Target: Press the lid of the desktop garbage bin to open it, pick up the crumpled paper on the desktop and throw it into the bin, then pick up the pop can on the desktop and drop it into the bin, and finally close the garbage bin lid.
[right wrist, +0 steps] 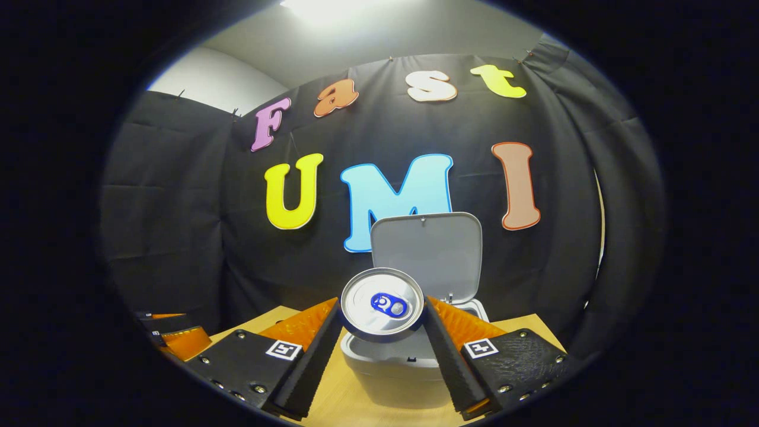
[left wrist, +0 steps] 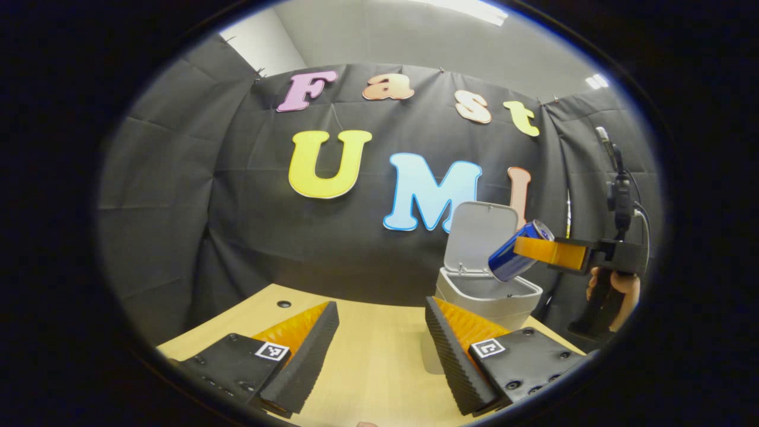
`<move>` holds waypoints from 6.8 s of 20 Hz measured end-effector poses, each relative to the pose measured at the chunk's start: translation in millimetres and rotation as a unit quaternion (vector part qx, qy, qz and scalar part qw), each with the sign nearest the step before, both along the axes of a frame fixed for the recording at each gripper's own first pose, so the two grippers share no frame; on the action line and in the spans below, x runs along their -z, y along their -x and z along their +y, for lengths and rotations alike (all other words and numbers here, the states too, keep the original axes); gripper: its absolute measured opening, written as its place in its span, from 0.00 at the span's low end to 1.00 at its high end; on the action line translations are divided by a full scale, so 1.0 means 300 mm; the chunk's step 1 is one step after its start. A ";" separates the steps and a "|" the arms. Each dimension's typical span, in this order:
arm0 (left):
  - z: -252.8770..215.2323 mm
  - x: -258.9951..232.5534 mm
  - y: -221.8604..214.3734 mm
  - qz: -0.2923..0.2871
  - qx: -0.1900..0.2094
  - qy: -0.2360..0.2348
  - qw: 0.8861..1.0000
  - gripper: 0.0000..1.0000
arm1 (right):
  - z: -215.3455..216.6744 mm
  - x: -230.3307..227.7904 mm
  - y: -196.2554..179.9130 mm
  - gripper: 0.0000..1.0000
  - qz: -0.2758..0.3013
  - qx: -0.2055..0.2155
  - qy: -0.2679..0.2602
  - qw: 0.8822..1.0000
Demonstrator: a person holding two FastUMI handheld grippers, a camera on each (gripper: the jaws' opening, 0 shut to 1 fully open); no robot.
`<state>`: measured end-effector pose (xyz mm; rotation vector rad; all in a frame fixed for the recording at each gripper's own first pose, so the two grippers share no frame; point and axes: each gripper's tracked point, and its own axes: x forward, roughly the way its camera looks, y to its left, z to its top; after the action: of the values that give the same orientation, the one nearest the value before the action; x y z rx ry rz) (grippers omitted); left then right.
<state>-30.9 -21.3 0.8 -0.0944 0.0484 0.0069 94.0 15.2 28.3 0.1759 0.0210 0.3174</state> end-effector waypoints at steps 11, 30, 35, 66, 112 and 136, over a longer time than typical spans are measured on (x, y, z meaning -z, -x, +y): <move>-0.004 0.012 -0.032 0.007 0.000 0.003 1.000 0.96 | -0.040 0.148 -0.163 0.84 0.051 0.019 0.043 0.998; 0.012 0.020 -0.016 0.013 -0.012 -0.003 1.000 0.96 | -0.015 0.265 -0.168 0.86 0.085 0.012 0.106 0.991; 0.009 0.015 -0.004 0.010 -0.011 -0.001 1.000 0.96 | -0.018 0.259 -0.159 0.86 0.082 0.012 0.109 0.991; 0.015 -0.006 -0.031 -0.005 0.008 0.000 1.000 0.96 | -0.097 -0.212 -0.363 0.94 -0.006 0.073 0.074 0.995; 0.000 0.026 -0.034 -0.006 -0.015 0.025 1.000 0.96 | -0.090 -0.255 -0.498 0.95 -0.003 0.086 0.036 0.996; 0.009 0.031 -0.013 -0.002 -0.006 0.010 1.000 0.95 | -0.052 0.194 -0.276 0.95 0.112 0.070 0.032 0.991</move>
<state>-26.9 -18.5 -8.5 -0.1148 0.0440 0.0177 176.7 -0.4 -30.0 0.1481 0.2407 0.1563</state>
